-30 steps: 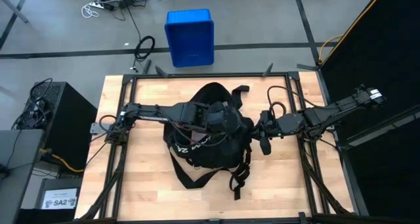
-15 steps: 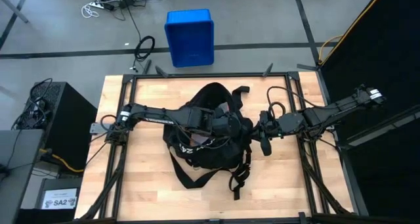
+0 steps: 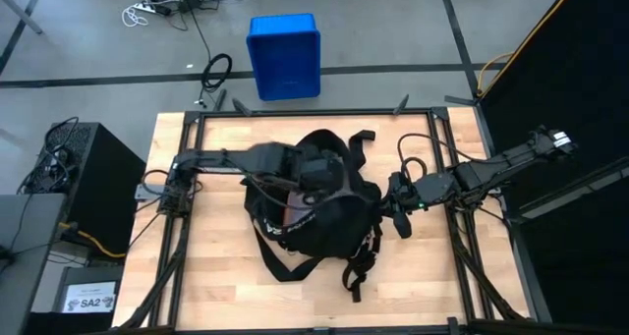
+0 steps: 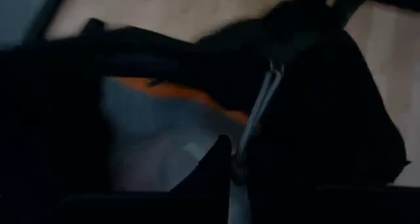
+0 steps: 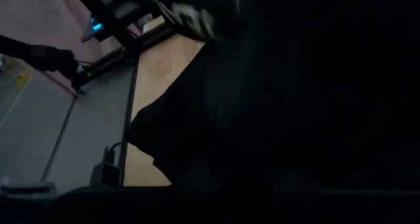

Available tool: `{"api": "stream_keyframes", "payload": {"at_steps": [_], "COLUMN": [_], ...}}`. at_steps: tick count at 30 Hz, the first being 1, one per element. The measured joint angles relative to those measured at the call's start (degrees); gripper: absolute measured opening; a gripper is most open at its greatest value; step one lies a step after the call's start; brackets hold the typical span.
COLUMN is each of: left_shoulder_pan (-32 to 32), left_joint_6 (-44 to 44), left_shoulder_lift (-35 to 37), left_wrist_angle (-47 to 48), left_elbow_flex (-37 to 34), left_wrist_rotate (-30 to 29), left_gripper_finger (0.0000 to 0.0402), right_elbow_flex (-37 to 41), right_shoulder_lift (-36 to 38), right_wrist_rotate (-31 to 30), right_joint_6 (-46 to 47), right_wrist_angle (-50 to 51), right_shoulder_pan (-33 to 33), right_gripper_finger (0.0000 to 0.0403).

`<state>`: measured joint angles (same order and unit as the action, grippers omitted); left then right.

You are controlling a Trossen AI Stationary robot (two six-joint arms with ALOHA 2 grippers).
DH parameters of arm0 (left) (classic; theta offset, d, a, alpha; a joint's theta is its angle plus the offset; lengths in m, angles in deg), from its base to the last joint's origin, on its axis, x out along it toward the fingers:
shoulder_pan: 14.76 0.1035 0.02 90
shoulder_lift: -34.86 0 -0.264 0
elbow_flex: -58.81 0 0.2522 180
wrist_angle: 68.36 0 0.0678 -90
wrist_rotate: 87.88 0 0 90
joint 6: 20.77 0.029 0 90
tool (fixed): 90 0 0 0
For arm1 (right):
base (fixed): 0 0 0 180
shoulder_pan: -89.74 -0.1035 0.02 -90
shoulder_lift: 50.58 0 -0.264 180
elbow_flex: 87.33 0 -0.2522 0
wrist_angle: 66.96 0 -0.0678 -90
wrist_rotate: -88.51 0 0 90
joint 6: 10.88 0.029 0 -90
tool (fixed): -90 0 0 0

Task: Unpack backpack
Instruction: Close the backpack

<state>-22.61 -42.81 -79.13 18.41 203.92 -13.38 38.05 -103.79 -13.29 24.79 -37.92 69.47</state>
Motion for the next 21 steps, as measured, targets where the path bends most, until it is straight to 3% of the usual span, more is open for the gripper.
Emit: {"api": "stream_keyframes", "payload": {"at_steps": [2,7,17,21], "left_shoulder_pan": [-0.05,0.25,1.43,1.92], "left_joint_6": [-0.57,-3.15,-2.41,-2.10], "left_shoulder_lift": [0.04,4.27,7.47,8.36], "left_wrist_angle": [7.73,16.10,15.48,15.39], "left_elbow_flex": [3.63,0.60,-2.52,-7.66], "left_wrist_rotate": [-1.44,-3.21,-1.79,0.56], "left_gripper_finger": [0.0002,0.0001,0.0000,0.0000], "right_elbow_flex": [-0.18,-0.18,-0.16,-0.05], "right_shoulder_lift": [0.00,0.07,0.16,0.67], "right_wrist_rotate": [-0.19,-0.36,-1.16,-4.47], "right_joint_6": [0.80,2.38,11.07,14.10], "right_wrist_angle": [0.34,0.71,7.70,12.30], "right_shoulder_pan": [-1.10,-3.47,-11.20,-15.92], "right_gripper_finger": [0.0000,0.0000,0.0000,0.0000]}}
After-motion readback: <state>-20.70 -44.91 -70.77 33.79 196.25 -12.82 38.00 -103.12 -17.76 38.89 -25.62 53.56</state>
